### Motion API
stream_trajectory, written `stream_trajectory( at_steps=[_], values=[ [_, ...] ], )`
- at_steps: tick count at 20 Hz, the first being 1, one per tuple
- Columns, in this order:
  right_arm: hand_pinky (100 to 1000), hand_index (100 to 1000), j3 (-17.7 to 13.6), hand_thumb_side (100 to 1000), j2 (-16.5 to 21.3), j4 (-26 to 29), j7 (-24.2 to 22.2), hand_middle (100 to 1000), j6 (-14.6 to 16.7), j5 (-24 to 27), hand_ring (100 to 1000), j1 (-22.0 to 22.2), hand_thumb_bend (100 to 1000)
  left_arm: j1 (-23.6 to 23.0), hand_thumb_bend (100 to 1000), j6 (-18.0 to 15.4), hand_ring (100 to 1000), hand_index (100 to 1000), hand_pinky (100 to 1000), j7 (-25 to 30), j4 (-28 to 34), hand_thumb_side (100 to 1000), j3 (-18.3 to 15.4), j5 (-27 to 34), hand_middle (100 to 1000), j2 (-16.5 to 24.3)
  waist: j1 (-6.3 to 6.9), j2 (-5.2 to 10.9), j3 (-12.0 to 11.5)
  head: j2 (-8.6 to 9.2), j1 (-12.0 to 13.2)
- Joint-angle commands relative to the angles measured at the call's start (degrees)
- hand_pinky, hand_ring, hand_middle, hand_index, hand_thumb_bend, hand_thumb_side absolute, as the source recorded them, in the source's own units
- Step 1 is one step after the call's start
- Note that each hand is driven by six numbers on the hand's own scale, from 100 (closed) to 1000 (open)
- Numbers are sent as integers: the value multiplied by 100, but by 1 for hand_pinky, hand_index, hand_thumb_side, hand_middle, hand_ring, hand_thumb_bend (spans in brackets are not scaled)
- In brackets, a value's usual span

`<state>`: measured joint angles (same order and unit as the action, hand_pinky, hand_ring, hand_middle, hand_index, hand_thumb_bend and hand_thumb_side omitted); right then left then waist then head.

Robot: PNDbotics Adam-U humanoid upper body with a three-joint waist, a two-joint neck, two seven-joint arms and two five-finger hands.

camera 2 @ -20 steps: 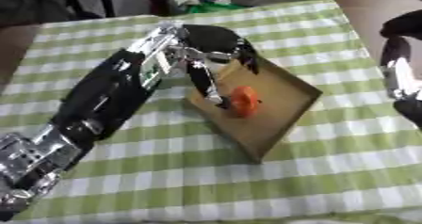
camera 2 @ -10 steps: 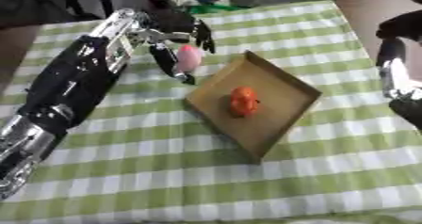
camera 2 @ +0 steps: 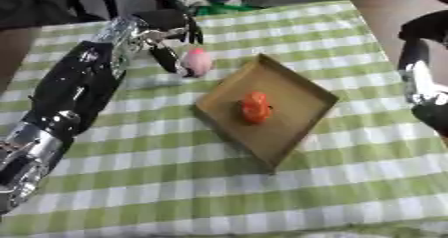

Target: Pick up objects on the table and place them in the box.

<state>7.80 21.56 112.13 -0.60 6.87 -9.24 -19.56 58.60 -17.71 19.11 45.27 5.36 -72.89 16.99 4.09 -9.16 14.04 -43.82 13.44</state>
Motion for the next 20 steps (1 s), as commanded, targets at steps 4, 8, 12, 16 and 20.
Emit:
stream_trajectory(
  at_steps=[4,8,12,16,20],
  values=[
    [821,931,-7,440,86,79,-15,639,10,-2,694,-61,100,157,446,199,587,743,703,-304,-168,255,-143,-266,578,-93,-43,69,13,-27,8],
    [821,931,-4,440,81,77,-20,639,11,-1,694,-68,100,142,168,168,535,675,665,-511,-263,149,-167,-195,509,-160,-41,62,26,-28,8],
    [821,931,-6,440,82,75,-18,639,10,-3,694,-65,100,140,100,193,473,586,605,-789,-237,119,-193,-81,424,-146,-40,66,21,-30,4],
    [820,931,-5,440,82,76,-20,639,11,-2,694,-68,100,163,100,144,474,580,599,-998,-79,120,-187,138,417,-105,-41,80,14,-30,3],
    [820,930,-6,440,80,78,-17,639,11,-3,694,-65,100,184,100,40,478,584,589,-925,184,129,-138,445,417,-142,-49,91,27,-30,8]
  ],
)
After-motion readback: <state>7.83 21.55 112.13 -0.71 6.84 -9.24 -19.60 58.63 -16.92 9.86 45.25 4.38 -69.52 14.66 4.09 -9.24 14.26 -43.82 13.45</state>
